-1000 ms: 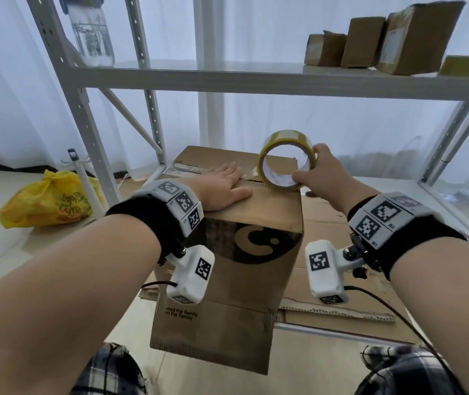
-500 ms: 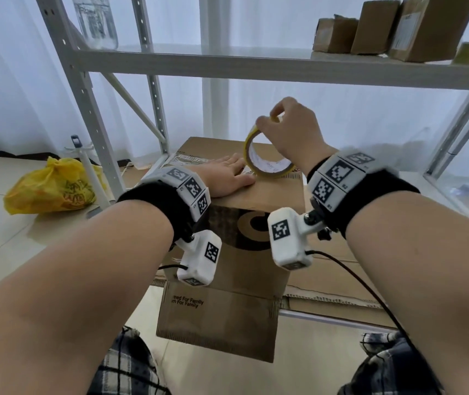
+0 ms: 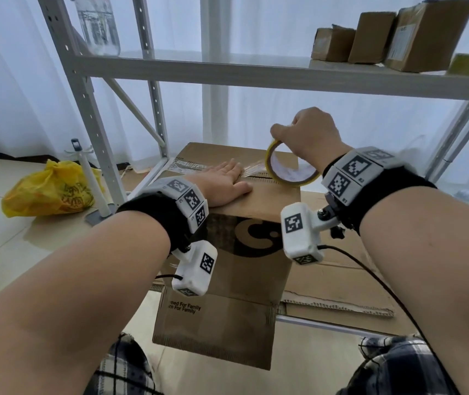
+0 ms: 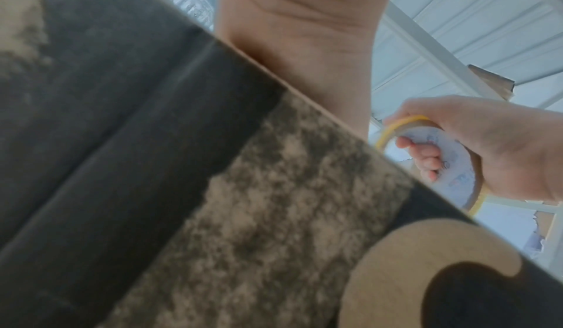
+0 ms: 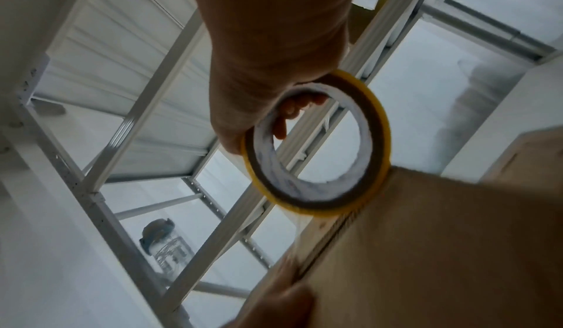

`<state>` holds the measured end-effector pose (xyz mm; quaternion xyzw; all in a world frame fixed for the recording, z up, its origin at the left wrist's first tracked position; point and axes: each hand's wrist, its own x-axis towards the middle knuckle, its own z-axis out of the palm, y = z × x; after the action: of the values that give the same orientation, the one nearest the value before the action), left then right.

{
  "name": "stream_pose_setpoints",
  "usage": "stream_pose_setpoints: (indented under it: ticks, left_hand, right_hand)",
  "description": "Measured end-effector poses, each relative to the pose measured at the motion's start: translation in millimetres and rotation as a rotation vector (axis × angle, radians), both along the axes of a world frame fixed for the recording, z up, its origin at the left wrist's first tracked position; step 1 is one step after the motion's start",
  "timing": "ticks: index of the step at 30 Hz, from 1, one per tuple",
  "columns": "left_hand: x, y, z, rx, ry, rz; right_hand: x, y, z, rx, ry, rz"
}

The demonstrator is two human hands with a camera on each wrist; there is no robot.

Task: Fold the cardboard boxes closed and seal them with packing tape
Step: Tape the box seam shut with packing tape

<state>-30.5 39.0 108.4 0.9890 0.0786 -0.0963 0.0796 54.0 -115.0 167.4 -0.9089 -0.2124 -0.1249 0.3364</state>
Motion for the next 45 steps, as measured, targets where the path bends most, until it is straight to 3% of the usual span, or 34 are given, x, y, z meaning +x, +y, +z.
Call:
stream_pose_setpoints:
  ticks: [3, 9, 20, 26, 30, 38, 42, 45]
  left_hand:
    - [0.5, -2.5, 0.0, 0.010, 0.002, -0.011]
    - [-1.3, -2.4, 0.8, 0.004, 0.011, -0.007]
    - [7.1, -32.3, 7.8, 0.116, 0.086, 0.108]
    - [11.7, -60.1, 5.9, 0.027, 0.046, -0.061]
    - [2.5, -28.3, 6.1, -0.001, 0.027, -0.106]
    - [-21.4, 38.1, 6.4, 0.042, 0.034, 0.155]
    - [-20.9, 30.2, 5.7, 0.065, 0.040, 0.271]
    - [-15.6, 5.5, 6.6, 0.043, 0.059, 0.220]
  right_hand:
    - [3.2, -12.2, 2.0, -0.060, 0.046, -0.021]
    - [4.8, -21.1, 7.6, -0.276, -0.023, -0.035]
    - [15.1, -27.1, -3.8, -0.197, 0.000, -0.010]
    - [6.3, -19.1, 0.0, -0.349, -0.091, 0.009]
    - [3.0, -17.4, 2.5, -0.367, -0.063, 0.011]
    - [7.3, -18.3, 1.5, -0.286, -0.006, -0.005]
    - [9.8, -21.4, -1.6, -0.237, 0.012, 0.001]
    - [11.1, -23.5, -3.4, -0.201, 0.020, -0.002]
